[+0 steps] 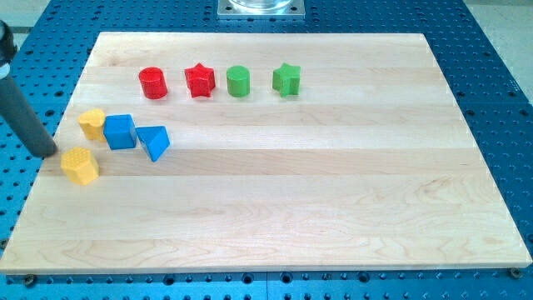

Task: Move the yellow hexagon diagonally left to the triangle

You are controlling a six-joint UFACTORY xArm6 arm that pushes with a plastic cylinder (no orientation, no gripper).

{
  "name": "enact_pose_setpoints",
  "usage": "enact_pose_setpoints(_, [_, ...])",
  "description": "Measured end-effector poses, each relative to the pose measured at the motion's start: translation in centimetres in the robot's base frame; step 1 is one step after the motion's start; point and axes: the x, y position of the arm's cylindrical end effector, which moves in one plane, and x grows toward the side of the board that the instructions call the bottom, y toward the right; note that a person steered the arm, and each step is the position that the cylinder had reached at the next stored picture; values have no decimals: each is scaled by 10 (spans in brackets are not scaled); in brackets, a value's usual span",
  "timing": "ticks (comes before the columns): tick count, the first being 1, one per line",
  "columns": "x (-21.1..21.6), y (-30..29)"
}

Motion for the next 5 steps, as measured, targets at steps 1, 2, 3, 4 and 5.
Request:
enact_pose_setpoints(1, [3, 44])
enact_pose_setpoints(2, [38, 51])
enact_pose_setpoints(3, [73, 56])
enact_pose_setpoints(4, [62, 43])
enact_pose_setpoints(5, [59, 30])
